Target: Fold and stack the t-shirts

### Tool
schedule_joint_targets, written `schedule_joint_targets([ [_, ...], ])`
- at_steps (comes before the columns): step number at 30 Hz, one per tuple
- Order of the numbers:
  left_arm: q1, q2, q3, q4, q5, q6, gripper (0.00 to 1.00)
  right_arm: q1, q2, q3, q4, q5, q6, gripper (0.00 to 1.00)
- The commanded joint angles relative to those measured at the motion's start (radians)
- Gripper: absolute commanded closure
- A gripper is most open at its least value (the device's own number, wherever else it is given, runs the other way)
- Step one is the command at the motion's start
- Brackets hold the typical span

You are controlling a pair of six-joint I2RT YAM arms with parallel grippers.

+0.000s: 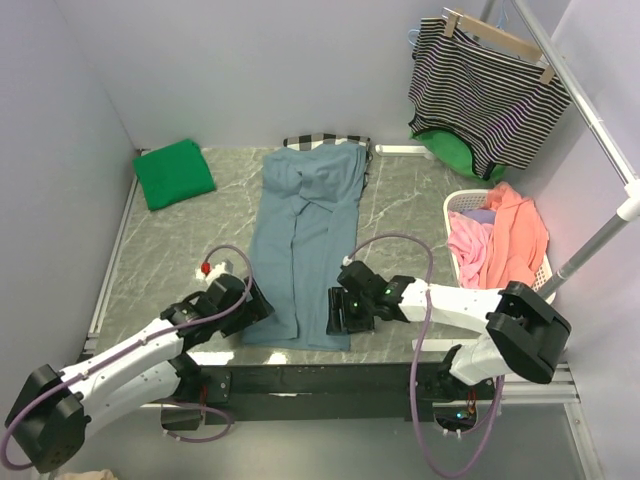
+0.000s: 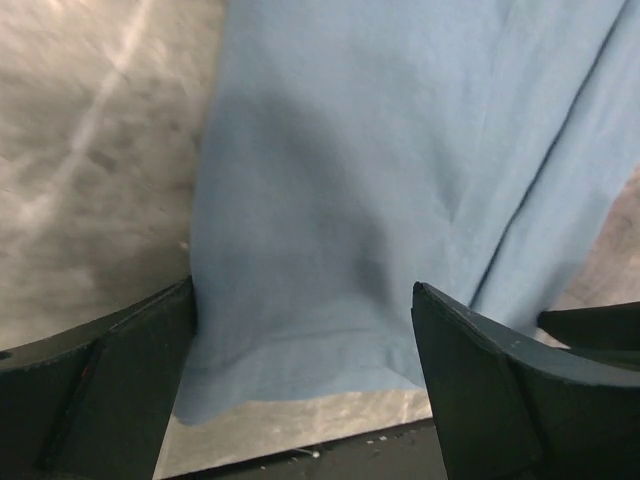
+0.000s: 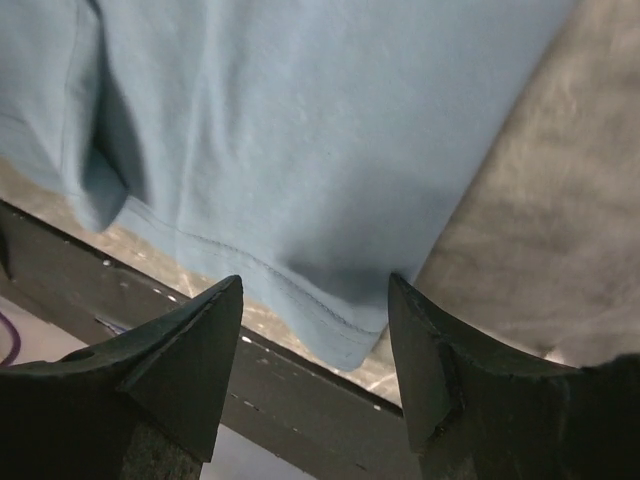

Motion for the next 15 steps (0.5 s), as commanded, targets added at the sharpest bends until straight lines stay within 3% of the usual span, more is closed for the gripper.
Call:
schedule_joint_targets([
  [1, -0.098, -0.007, -0.058, -0.089, -0.028, -0.123, 0.06, 0.042, -0.025, -0.021, -0.065, 0.108, 0.091, 0.33],
  [11, -0.243, 0.0, -0.041, -0.158, -0.08, -0.239, 0.05, 0.086, -0.15, -0.044, -0.218, 0.312, 0.196, 0.32],
  [15, -0.283, 0.025, -0.014, -0.191, -0.11, -0.257, 0.05, 0.086, -0.183, -0.094, -0.157, 0.284, 0.208, 0.3],
])
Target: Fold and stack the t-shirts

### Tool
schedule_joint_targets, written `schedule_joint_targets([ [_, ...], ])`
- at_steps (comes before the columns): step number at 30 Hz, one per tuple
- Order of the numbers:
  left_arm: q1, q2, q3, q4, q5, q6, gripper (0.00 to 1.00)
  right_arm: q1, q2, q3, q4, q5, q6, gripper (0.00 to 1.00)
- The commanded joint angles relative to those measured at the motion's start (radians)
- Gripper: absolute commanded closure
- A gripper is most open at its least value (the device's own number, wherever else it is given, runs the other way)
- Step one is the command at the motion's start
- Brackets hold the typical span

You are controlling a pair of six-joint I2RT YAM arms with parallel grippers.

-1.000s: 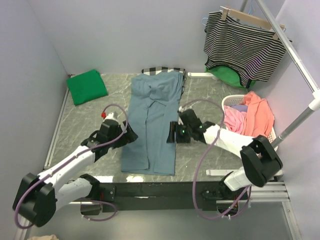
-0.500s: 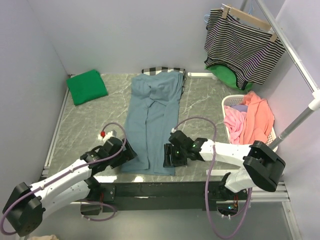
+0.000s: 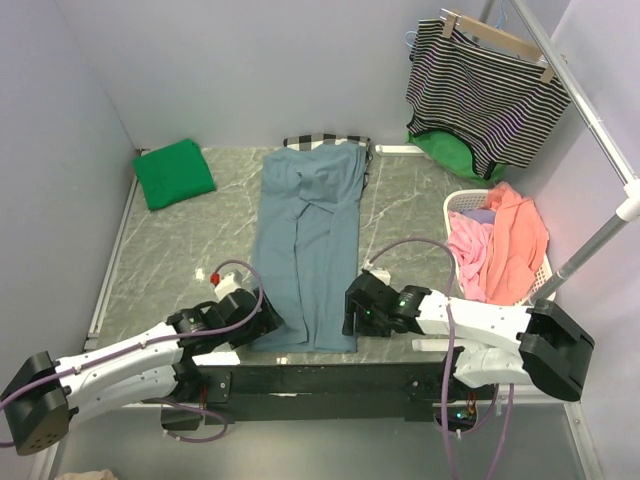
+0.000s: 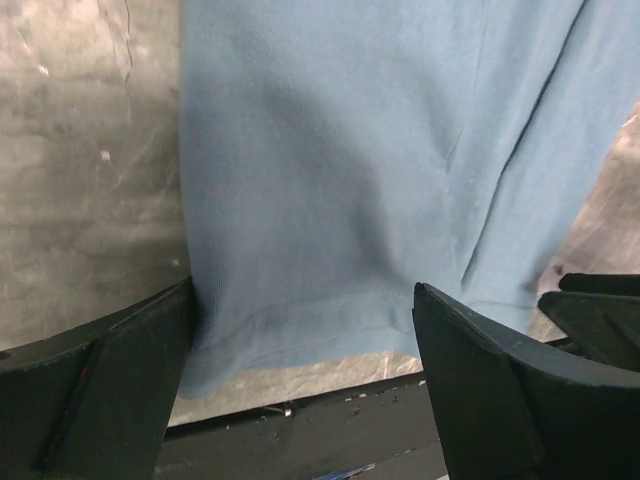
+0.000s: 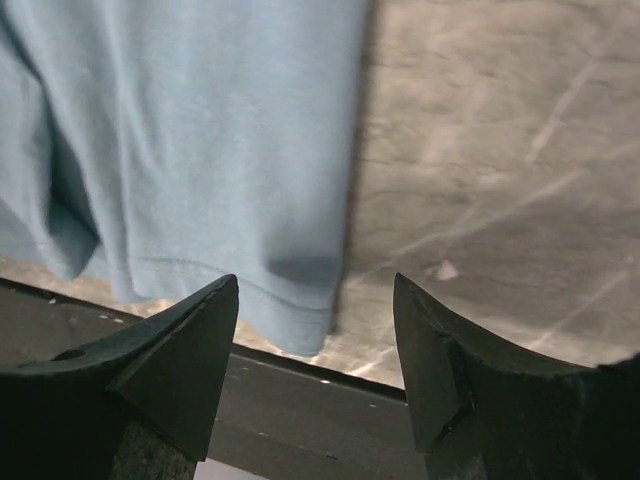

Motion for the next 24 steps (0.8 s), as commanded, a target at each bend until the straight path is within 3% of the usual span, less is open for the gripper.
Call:
schedule_joint_targets([
  [1, -0.041, 0.051, 0.009, -0.17, -0.024, -0.058, 0.05, 0.004, -0.028, -0.053, 0.026, 0.03, 0.042, 0.29],
  [8, -0.064, 0.075, 0.038, -0.293, -0.07, -0.115, 0.03, 0.004, 0.064, -0.061, 0.19, -0.1, -0.009, 0.31],
  [10, -0.07, 0.066, 0.033, -0.313, -0.061, -0.141, 0.07, 0.004, 0.084, -0.061, 0.213, -0.124, -0.015, 0.34],
  [11, -0.072, 0.056, 0.03, -0.309, -0.052, -0.142, 0.09, 0.004, 0.102, -0.058, 0.213, -0.122, -0.017, 0.4],
  [13, -0.075, 0.043, 0.024, -0.31, -0.052, -0.147, 0.23, 0.004, 0.113, -0.055, 0.205, -0.116, -0.017, 0.51],
  [14, -0.076, 0.034, 0.023, -0.31, -0.052, -0.15, 0.32, 0.004, 0.11, -0.055, 0.19, -0.11, -0.008, 0.62],
  [15, -0.076, 0.034, 0.021, -0.312, -0.05, -0.153, 0.51, 0.004, 0.104, -0.059, 0.182, -0.102, -0.004, 0.69],
  [17, -0.076, 0.039, 0.023, -0.312, -0.044, -0.152, 0.71, 0.004, 0.073, -0.07, 0.161, -0.082, 0.006, 0.87],
  [18, -0.076, 0.04, 0.023, -0.313, -0.038, -0.15, 0.92, 0.004, 0.059, -0.079, 0.145, -0.081, 0.012, 0.93],
  [19, -0.076, 0.045, 0.026, -0.313, -0.036, -0.144, 0.99, 0.004, 0.044, -0.084, 0.119, -0.061, 0.017, 0.98],
  [24, -0.081, 0.077, 0.039, -0.31, -0.021, -0.127, 0.99, 0.002, -0.065, -0.117, 0.034, 0.005, 0.052, 1.0],
])
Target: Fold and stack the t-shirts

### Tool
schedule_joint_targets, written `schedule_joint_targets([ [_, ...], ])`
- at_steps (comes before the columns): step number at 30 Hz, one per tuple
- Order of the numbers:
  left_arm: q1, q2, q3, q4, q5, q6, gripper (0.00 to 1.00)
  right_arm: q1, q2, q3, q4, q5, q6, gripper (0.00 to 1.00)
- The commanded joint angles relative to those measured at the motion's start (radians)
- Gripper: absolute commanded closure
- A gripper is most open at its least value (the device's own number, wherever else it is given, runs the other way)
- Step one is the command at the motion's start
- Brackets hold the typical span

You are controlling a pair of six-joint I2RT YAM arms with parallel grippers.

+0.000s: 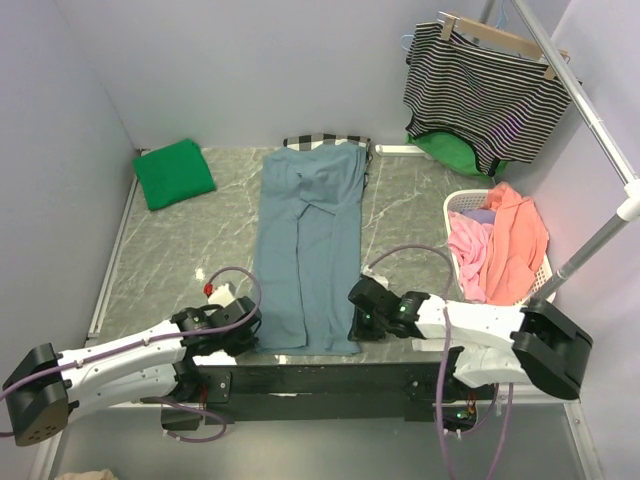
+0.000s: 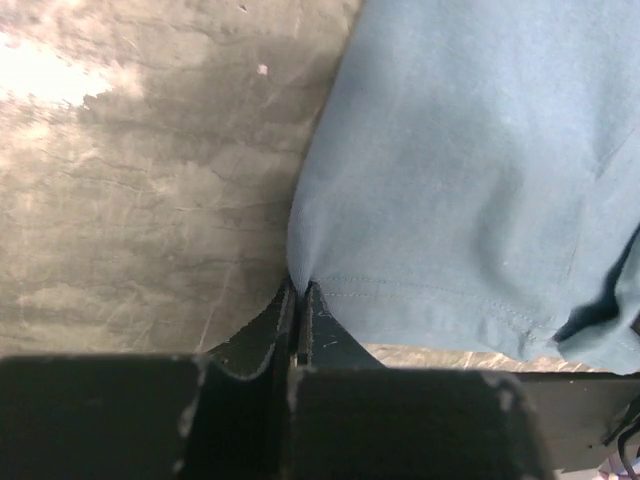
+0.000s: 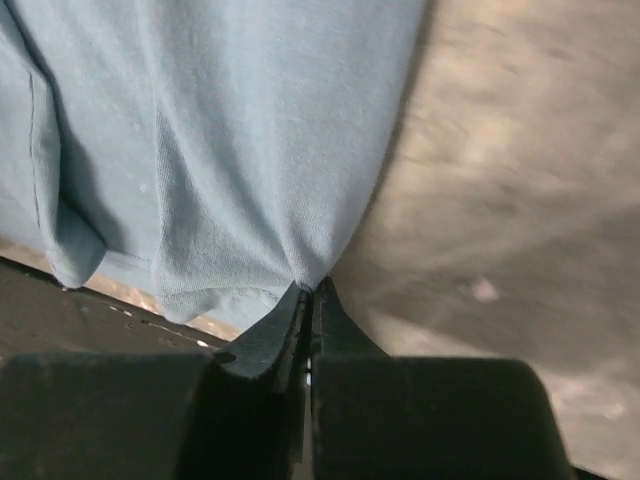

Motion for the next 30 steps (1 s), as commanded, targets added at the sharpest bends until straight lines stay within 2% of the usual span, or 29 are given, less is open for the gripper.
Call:
schedule_joint_targets([
  [1, -0.01, 0.038, 0.002, -0.066, 0.03, 0.016, 0.99, 0.004, -0.095, -0.037, -0.159, 0.09, 0.045, 1.0],
  [7, -0.087, 0.026, 0.047, -0.143, 0.069, -0.033, 0.99, 0.004, -0.22, -0.053, -0.315, 0.154, 0.077, 1.0],
  [11, -0.202, 0.03, 0.051, -0.104, 0.102, -0.103, 0.99, 0.003, -0.257, -0.073, -0.318, 0.128, 0.08, 1.0],
  [12, -0.228, 0.041, 0.057, -0.107, 0.099, -0.141, 0.99, 0.004, -0.26, -0.082, -0.312, 0.119, 0.079, 0.97],
  [13, -0.251, 0.072, 0.065, -0.116, 0.096, -0.158, 0.99, 0.004, -0.26, -0.087, -0.3, 0.101, 0.069, 0.82],
  [15, -0.303, 0.105, 0.097, -0.142, 0.066, -0.193, 0.74, 0.004, -0.258, -0.092, -0.287, 0.082, 0.065, 0.68],
  [16, -0.316, 0.137, 0.112, -0.171, 0.053, -0.204, 0.57, 0.004, -0.26, -0.092, -0.278, 0.067, 0.065, 0.54],
  [18, -0.34, 0.161, 0.148, -0.195, 0.018, -0.221, 0.42, 0.006, -0.269, -0.098, -0.281, 0.07, 0.072, 0.47],
  [20, -0.351, 0.179, 0.162, -0.221, 0.0, -0.235, 0.22, 0.004, -0.301, -0.104, -0.299, 0.087, 0.085, 0.42],
  [26, -0.352, 0.123, 0.097, -0.17, -0.011, -0.281, 0.16, 0.004, -0.387, -0.162, -0.231, 0.026, 0.109, 0.38],
  [30, -0.352, 0.087, 0.062, -0.115, -0.017, -0.28, 0.19, 0.003, -0.356, -0.187, -0.168, -0.004, 0.106, 0.39],
])
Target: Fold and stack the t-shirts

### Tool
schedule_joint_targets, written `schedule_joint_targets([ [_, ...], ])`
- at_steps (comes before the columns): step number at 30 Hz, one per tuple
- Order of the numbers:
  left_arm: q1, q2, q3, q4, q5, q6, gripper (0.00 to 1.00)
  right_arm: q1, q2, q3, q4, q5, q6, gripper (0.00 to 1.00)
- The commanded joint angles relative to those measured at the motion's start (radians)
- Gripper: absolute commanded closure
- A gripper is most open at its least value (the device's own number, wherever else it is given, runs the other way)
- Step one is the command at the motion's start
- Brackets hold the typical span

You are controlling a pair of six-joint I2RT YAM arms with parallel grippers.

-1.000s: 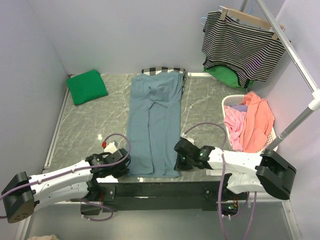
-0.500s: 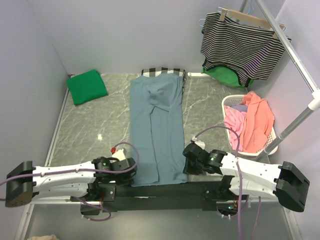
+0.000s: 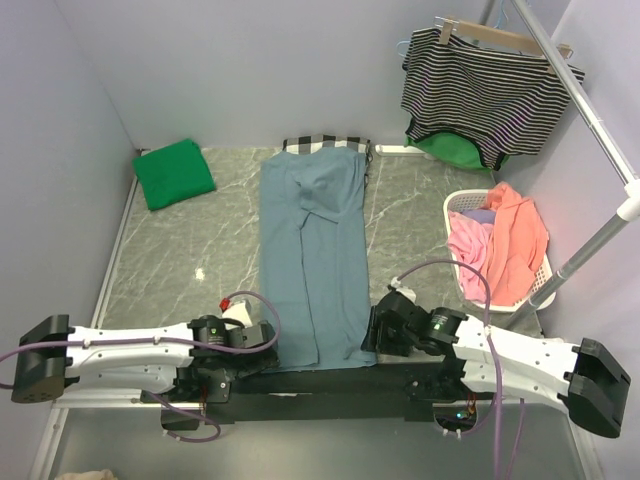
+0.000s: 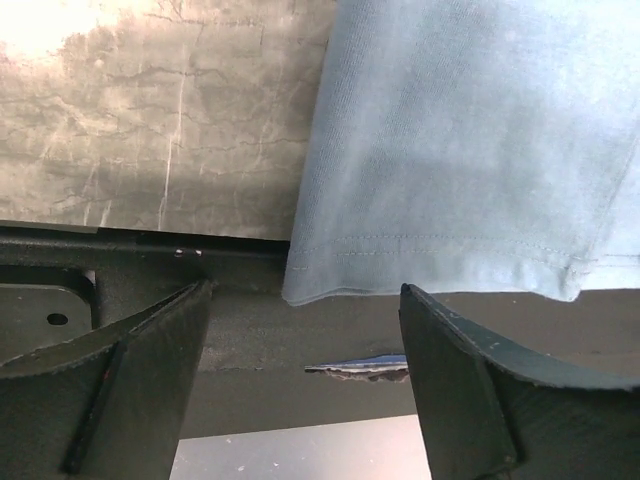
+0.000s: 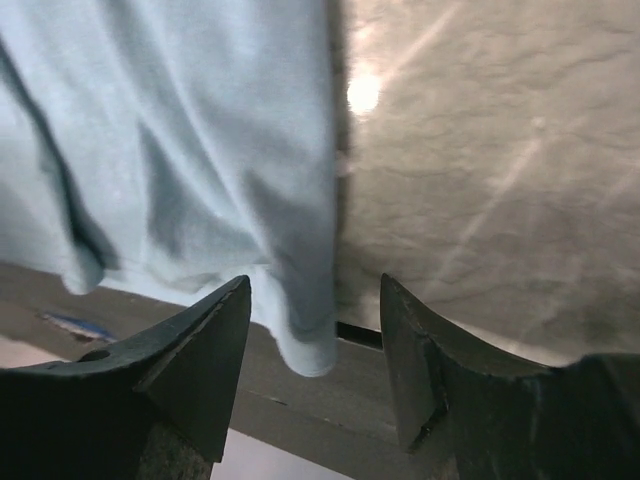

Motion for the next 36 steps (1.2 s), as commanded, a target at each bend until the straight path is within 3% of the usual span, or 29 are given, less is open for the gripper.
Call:
schedule_joint_targets([
  [1, -0.007, -0.022, -0.052, 0.036, -0.037, -0.045, 0.22, 0.002, 0.048, -0.037, 0.096, -0.06, 0.002, 0.4],
  [6, -0.007, 0.01, -0.057, 0.119, -0.042, 0.005, 0.33, 0.003, 0.128, -0.026, 0.164, -0.103, -0.028, 0.53],
  [9, -0.007, 0.045, -0.033, 0.139, -0.082, 0.024, 0.55, 0.002, 0.134, -0.019, 0.156, -0.088, -0.034, 0.65],
  [10, -0.007, 0.059, -0.028, 0.15, -0.091, 0.03, 0.7, 0.002, 0.125, -0.016, 0.144, -0.075, -0.035, 0.72],
  [11, -0.007, 0.064, -0.025, 0.155, -0.103, 0.034, 0.76, 0.002, 0.119, -0.009, 0.137, -0.069, -0.035, 0.75],
  [16, -0.004, 0.047, -0.02, 0.176, -0.129, 0.05, 0.99, 0.002, 0.09, 0.004, 0.106, -0.046, -0.038, 0.79],
  [25, -0.005, -0.004, -0.011, 0.132, -0.162, 0.039, 0.99, 0.003, 0.087, 0.004, 0.094, -0.037, -0.04, 0.85],
  [36, -0.004, 0.051, 0.187, -0.026, -0.255, 0.085, 0.99, -0.006, -0.016, 0.158, -0.058, 0.13, -0.115, 0.88],
])
